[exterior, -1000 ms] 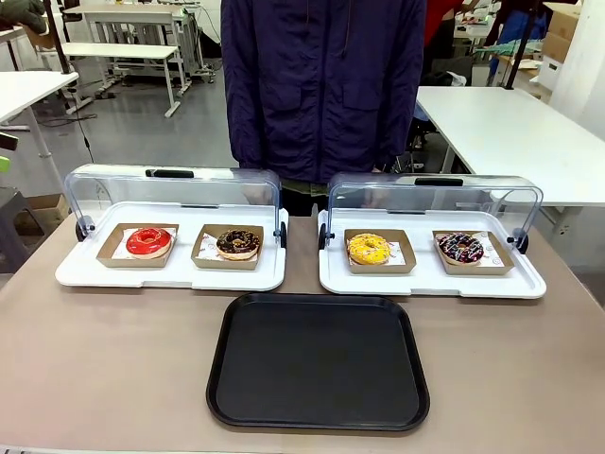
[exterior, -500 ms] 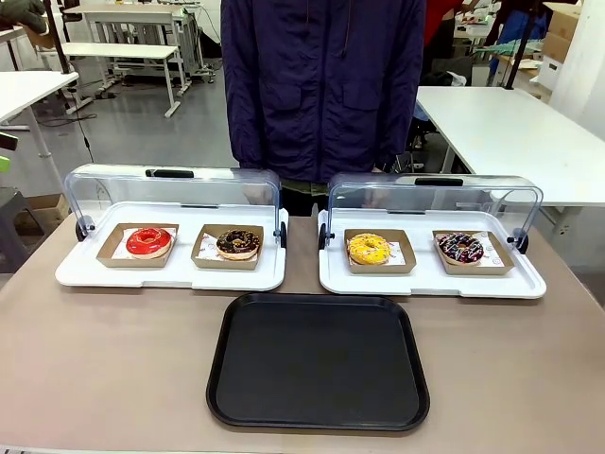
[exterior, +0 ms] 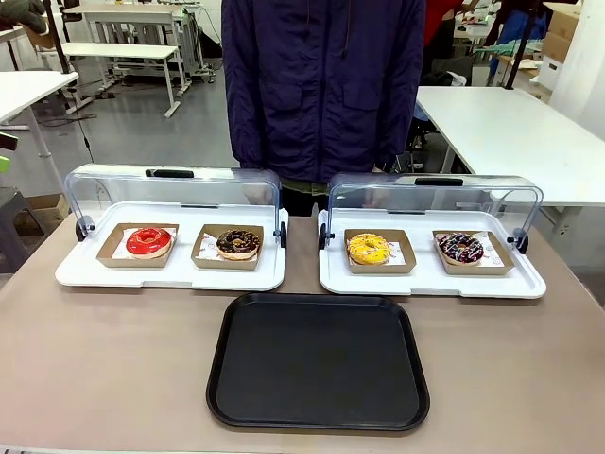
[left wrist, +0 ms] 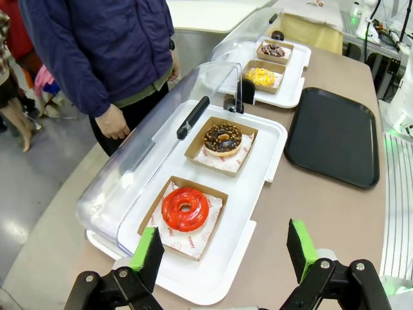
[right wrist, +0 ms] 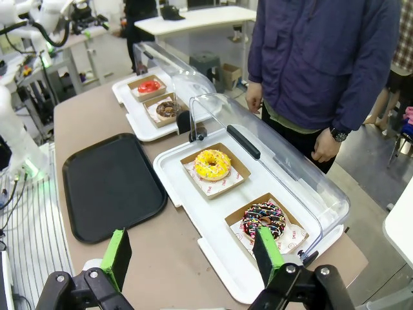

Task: Move the second donut from the left to the tray.
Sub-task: Pick up the Paper togo box containing the Donut indicated by the person and place it on the Handle tray.

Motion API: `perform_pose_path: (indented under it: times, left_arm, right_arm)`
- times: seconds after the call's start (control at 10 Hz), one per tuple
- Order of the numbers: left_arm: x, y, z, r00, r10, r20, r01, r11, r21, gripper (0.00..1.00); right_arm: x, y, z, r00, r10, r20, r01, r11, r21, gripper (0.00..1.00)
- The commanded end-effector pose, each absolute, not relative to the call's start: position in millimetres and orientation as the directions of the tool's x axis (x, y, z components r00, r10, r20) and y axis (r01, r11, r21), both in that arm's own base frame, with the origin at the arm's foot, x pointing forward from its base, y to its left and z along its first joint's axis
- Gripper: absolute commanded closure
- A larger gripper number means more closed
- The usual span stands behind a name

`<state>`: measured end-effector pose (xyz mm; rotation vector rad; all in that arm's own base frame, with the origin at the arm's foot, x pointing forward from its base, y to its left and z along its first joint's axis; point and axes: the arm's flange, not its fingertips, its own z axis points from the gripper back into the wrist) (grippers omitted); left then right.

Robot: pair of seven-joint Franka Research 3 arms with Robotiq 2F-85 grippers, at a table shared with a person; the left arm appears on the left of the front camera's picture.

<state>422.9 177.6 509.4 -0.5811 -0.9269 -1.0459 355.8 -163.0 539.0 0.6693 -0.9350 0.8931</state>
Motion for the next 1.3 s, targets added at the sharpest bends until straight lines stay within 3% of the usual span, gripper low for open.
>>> perform_pose_path:
  times: [0.0,1.2]
  left_arm:
    - [422.5,176.8,511.3,0.187,-0.467,0.864,0.916,0.401,0.018,0.0]
    - [422.5,176.8,511.3,0.187,-0.467,0.864,0.916,0.401,0.018,0.0]
  right_arm:
    - [358.4,-162.1,538.8,0.274,0.339,0.9,-0.877,0.473,0.088,0.0]
    - [358.4,-162.1,538.8,0.274,0.339,0.9,-0.877,0.473,0.088,0.0]
